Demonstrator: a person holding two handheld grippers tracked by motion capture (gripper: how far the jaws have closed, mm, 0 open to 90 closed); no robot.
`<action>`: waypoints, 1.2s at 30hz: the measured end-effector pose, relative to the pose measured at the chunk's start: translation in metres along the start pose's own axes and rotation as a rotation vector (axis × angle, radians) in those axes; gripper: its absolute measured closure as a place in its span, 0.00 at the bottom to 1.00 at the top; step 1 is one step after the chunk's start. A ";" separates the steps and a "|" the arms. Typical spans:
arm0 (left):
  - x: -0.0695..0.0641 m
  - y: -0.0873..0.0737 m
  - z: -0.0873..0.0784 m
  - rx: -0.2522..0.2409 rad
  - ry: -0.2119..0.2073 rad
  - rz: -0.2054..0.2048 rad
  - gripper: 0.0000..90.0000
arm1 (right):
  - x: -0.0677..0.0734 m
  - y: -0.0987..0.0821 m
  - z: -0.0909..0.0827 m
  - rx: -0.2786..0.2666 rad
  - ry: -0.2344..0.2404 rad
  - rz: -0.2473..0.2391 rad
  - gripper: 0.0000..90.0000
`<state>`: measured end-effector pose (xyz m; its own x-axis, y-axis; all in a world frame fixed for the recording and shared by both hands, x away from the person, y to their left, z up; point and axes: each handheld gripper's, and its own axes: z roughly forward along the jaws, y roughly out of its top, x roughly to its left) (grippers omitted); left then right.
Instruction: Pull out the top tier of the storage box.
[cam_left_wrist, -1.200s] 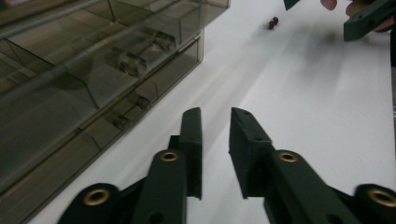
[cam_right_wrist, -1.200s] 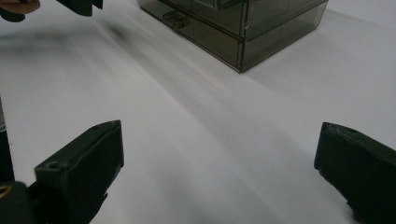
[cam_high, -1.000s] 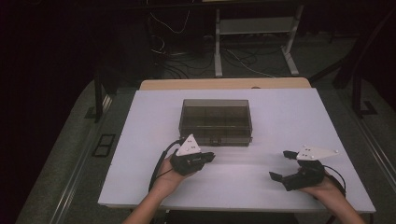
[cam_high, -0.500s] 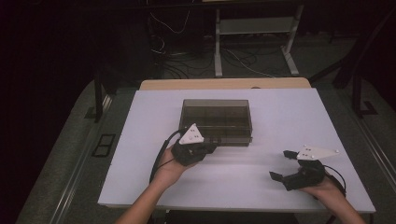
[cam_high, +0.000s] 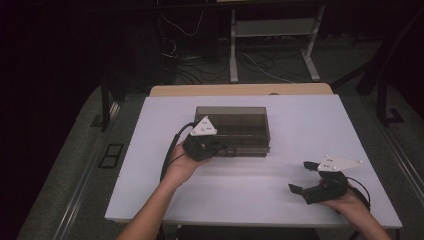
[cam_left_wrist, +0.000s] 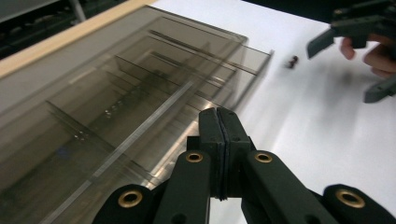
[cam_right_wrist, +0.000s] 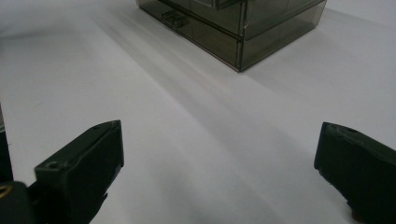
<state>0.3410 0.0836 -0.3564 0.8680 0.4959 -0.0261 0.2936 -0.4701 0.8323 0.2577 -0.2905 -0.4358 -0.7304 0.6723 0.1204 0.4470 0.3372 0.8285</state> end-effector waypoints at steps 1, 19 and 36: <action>0.002 0.001 0.000 0.000 0.001 -0.007 0.99 | 0.000 0.000 0.000 0.000 0.001 0.000 0.01; 0.016 -0.012 0.008 0.049 0.046 -0.029 0.99 | 0.000 0.000 0.000 0.003 0.004 -0.008 0.01; 0.012 -0.016 0.011 0.078 0.023 -0.026 0.99 | 0.000 -0.001 0.001 0.008 0.002 -0.006 0.01</action>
<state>0.3505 0.0892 -0.3760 0.8505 0.5250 -0.0336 0.3468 -0.5116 0.7861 0.2576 -0.2903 -0.4367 -0.7341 0.6690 0.1163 0.4464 0.3464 0.8251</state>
